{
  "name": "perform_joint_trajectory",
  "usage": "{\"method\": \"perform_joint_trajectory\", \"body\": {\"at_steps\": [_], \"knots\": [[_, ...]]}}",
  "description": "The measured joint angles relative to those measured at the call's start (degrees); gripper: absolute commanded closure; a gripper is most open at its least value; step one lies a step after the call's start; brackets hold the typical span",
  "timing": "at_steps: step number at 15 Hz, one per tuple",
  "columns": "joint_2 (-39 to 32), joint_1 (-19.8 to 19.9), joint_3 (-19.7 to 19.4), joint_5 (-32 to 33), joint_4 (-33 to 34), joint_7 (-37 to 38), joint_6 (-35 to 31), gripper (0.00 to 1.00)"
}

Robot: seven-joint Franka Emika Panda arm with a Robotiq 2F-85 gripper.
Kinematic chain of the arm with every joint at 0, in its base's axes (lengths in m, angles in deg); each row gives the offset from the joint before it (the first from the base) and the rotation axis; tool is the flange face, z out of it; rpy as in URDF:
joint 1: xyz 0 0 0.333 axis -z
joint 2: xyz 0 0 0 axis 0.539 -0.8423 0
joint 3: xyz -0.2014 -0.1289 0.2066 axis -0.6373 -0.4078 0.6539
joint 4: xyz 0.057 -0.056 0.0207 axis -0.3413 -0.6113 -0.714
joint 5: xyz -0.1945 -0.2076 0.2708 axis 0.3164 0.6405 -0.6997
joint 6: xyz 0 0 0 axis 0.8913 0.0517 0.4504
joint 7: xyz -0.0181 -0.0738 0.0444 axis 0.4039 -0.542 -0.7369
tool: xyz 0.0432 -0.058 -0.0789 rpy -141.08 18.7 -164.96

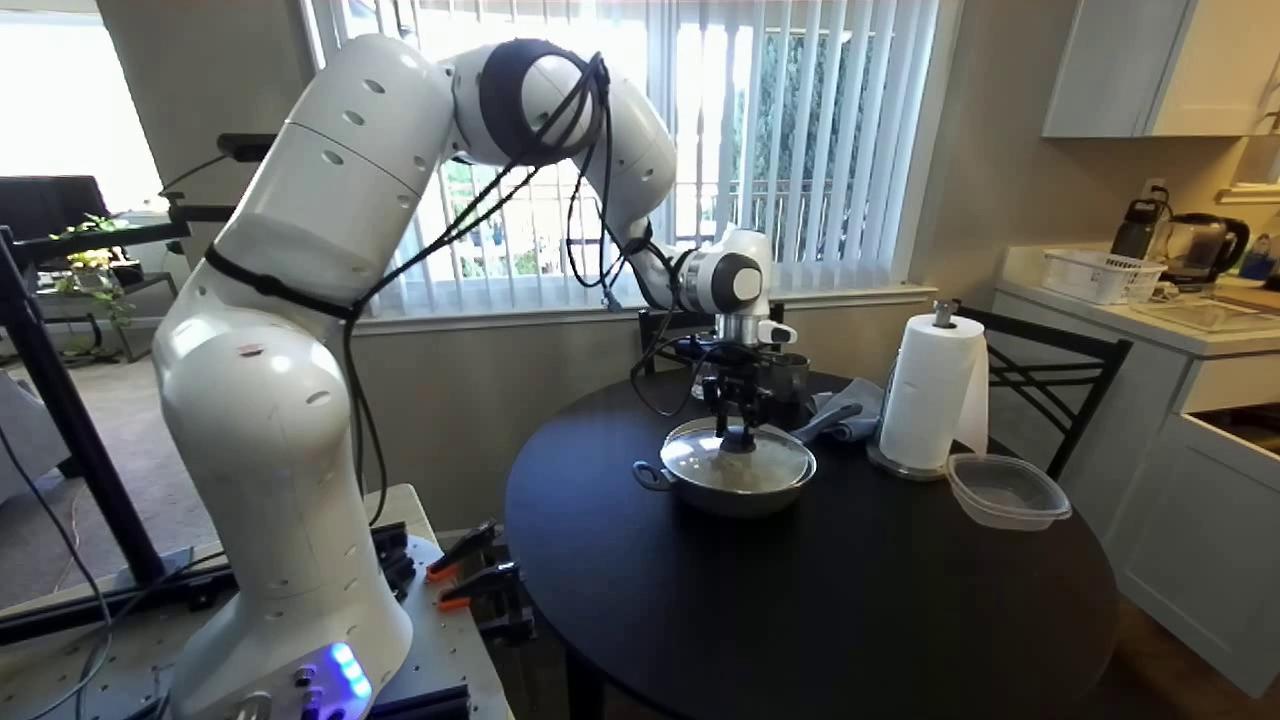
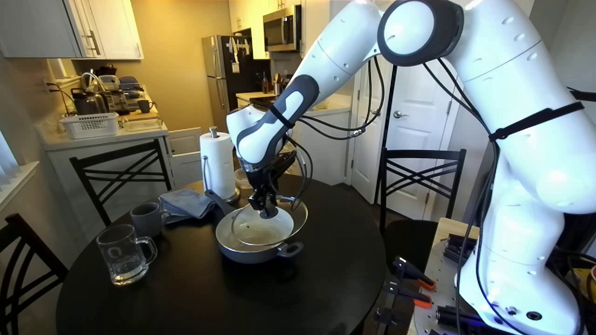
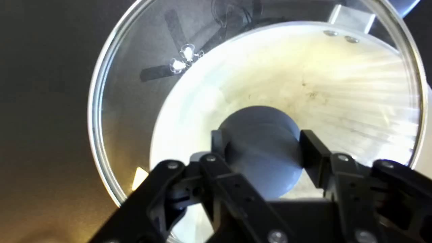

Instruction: Put the lid on the pot

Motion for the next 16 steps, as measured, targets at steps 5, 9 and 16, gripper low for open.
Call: {"method": "perform_joint_trajectory", "body": {"at_steps": [5, 9, 16], "knots": [[-3.3, -1.7, 1.0, 0.2, 3.9, -0.1, 0.0, 0.68], [-4.2, -2.7, 1.1, 0.2, 5.3, -0.1, 0.0, 0.68], [-4.3, -3.2, 1.1, 0.2, 5.3, -0.1, -0.4, 0.68]]}}
